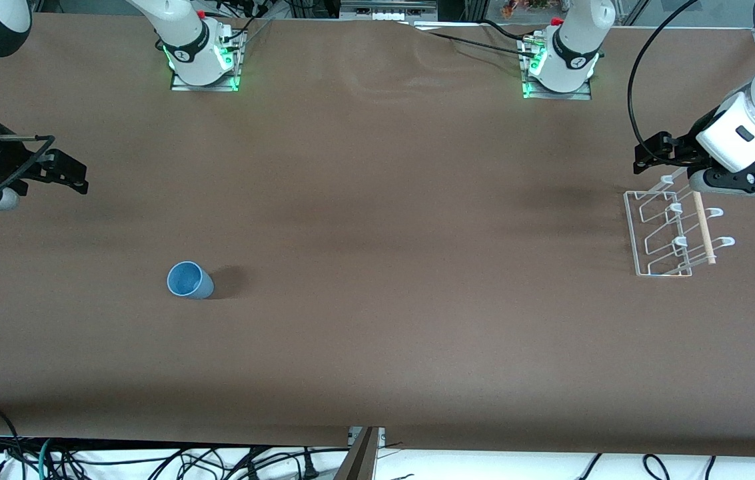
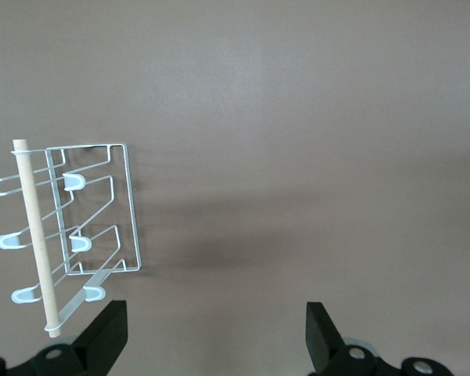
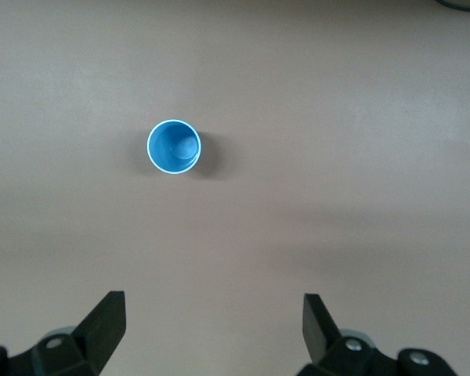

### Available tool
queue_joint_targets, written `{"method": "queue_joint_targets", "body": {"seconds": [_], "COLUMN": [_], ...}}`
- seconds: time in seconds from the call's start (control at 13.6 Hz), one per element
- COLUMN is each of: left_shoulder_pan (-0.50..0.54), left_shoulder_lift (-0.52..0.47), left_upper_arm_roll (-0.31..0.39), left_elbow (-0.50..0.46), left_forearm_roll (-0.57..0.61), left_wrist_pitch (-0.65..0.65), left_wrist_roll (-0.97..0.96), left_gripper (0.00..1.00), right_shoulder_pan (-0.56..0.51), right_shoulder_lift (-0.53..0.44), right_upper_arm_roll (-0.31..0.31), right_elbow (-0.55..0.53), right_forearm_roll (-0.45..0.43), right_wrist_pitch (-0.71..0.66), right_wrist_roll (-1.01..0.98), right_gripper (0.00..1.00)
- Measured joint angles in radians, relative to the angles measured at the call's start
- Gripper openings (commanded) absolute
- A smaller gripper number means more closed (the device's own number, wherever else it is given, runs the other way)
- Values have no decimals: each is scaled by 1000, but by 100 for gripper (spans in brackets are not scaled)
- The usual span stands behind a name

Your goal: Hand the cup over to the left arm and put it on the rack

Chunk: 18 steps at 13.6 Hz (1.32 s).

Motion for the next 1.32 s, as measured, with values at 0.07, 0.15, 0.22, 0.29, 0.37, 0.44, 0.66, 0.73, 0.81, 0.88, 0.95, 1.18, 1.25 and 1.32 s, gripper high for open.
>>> {"method": "queue_joint_targets", "body": {"seconds": [0.07, 0.15, 0.22, 0.29, 0.37, 0.44, 0.66, 0.73, 0.81, 0.88, 0.95, 1.18, 1.25, 1.32], "left_shoulder_pan": [0, 0, 0, 0, 0, 0, 0, 0, 0, 0, 0, 0, 0, 0], "left_shoulder_lift": [0, 0, 0, 0, 0, 0, 0, 0, 0, 0, 0, 0, 0, 0], "left_upper_arm_roll": [0, 0, 0, 0, 0, 0, 0, 0, 0, 0, 0, 0, 0, 0], "left_elbow": [0, 0, 0, 0, 0, 0, 0, 0, 0, 0, 0, 0, 0, 0], "left_forearm_roll": [0, 0, 0, 0, 0, 0, 0, 0, 0, 0, 0, 0, 0, 0], "left_wrist_pitch": [0, 0, 0, 0, 0, 0, 0, 0, 0, 0, 0, 0, 0, 0], "left_wrist_roll": [0, 0, 0, 0, 0, 0, 0, 0, 0, 0, 0, 0, 0, 0], "left_gripper": [100, 100, 100, 100, 100, 100, 100, 100, 100, 100, 100, 100, 100, 100], "right_shoulder_pan": [0, 0, 0, 0, 0, 0, 0, -1, -1, -1, 0, 6, 6, 6], "right_shoulder_lift": [0, 0, 0, 0, 1, 5, 60, 93, 129, 163, 194, 277, 304, 329], "right_upper_arm_roll": [0, 0, 0, 0, 0, 0, 0, 0, 0, 1, 3, 9, 9, 9], "right_elbow": [0, 0, 0, 0, 0, 0, -1, -1, -1, -1, 0, -1, -1, -1], "right_forearm_roll": [0, 0, 0, 0, 0, 0, 0, 0, 0, 0, 0, 1, 2, 2], "right_wrist_pitch": [0, 0, 0, 0, 0, 2, 49, 72, 103, 135, 165, 239, 258, 277], "right_wrist_roll": [0, 0, 0, 0, 0, 0, 0, 0, 0, 0, 0, 1, 1, 1], "right_gripper": [100, 100, 100, 100, 100, 100, 100, 100, 100, 100, 100, 100, 100, 100]}}
